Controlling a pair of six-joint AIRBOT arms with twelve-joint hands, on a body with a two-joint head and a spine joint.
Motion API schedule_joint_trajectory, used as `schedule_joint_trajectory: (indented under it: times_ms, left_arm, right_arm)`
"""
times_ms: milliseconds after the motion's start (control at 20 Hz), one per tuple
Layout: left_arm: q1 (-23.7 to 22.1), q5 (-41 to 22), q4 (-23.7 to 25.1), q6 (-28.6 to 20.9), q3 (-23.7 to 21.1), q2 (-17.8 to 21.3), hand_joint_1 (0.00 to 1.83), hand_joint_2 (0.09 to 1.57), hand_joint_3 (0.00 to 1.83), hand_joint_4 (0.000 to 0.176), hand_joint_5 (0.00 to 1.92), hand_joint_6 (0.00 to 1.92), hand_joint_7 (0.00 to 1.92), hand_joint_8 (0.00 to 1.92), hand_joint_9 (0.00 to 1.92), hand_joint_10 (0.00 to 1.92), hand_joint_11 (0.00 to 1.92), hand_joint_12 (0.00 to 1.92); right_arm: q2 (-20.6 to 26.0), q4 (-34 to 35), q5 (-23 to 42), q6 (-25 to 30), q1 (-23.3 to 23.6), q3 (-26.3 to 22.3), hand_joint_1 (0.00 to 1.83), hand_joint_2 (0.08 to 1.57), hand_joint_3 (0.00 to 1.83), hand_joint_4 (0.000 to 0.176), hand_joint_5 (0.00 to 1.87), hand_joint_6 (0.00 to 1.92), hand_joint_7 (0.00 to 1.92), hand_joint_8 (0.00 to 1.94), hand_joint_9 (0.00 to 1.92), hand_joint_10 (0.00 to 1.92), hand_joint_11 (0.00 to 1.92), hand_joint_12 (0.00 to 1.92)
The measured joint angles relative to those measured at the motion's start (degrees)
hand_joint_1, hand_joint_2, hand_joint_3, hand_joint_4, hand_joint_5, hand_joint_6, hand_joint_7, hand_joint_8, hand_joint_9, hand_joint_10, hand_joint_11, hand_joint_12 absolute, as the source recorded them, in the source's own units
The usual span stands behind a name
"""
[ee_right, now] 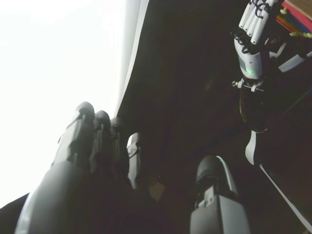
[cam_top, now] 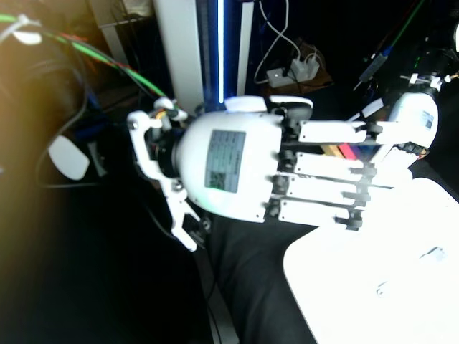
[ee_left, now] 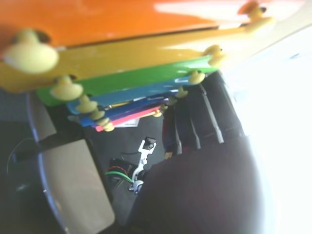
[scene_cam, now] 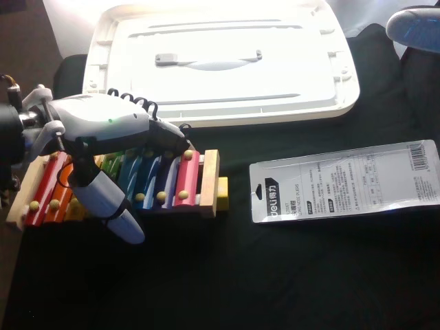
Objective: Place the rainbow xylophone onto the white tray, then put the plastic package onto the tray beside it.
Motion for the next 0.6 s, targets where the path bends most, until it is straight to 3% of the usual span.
schedule_joint_trajectory:
  times_ms: [100,200,300,450,500,550,600]
  left_arm:
    - [0.0,0.0,-0.3,0.5,0.0,-0.1,1.15,1.23,0.0,0.027,0.74,1.36,0.77,1.32,0.92,0.6,0.79,1.14]
    - [0.0,0.0,-1.1,1.4,0.0,-0.3,1.15,1.24,0.0,0.026,0.73,1.36,0.77,1.33,0.87,0.8,0.8,1.2]
    - [0.0,0.0,-1.9,2.1,0.0,-0.3,1.15,1.24,0.0,0.027,0.73,1.36,0.77,1.33,0.89,0.85,0.86,1.22]
    - [0.0,0.0,-2.8,2.9,0.0,-0.3,1.15,1.24,0.0,0.013,0.71,1.35,0.77,1.36,0.88,1.01,0.86,1.29]
    - [0.0,0.1,-3.3,3.3,0.0,-0.3,1.15,1.24,0.0,0.018,0.71,1.36,0.77,1.35,0.87,1.02,0.86,1.29]
    - [0.0,0.2,-3.5,3.3,0.0,-0.3,1.16,1.24,0.0,0.0,0.68,1.38,0.81,1.33,0.89,0.95,0.87,1.25]
    - [0.0,0.2,-3.7,3.6,0.0,-0.3,1.15,1.25,0.0,0.0,0.64,1.42,0.8,1.34,0.89,0.91,0.87,1.25]
  right_arm:
    - [0.0,0.0,0.0,0.0,0.0,0.0,0.51,1.1,0.0,0.122,0.17,0.0,0.16,0.0,0.09,0.0,0.07,0.01]
    - [0.0,0.0,0.0,0.0,0.0,0.0,0.52,1.09,0.0,0.128,0.17,0.0,0.16,0.01,0.09,0.0,0.08,0.01]
    - [0.0,0.1,0.0,0.0,0.0,0.0,0.51,1.09,0.0,0.132,0.17,0.0,0.16,0.0,0.09,0.0,0.09,0.02]
    - [0.0,0.0,0.0,0.0,0.0,0.0,0.51,1.09,0.0,0.127,0.17,0.0,0.17,0.01,0.1,0.0,0.09,0.01]
    - [0.0,0.0,0.0,0.0,0.0,0.0,0.5,1.1,0.0,0.125,0.17,0.0,0.16,0.0,0.09,0.0,0.08,0.01]
    - [0.0,0.0,0.0,0.0,0.0,0.0,0.5,1.11,0.01,0.129,0.17,0.0,0.16,0.0,0.08,0.0,0.08,0.01]
    - [0.0,0.0,0.0,0.0,0.0,0.0,0.52,1.11,0.0,0.13,0.17,0.0,0.16,0.0,0.09,0.0,0.09,0.01]
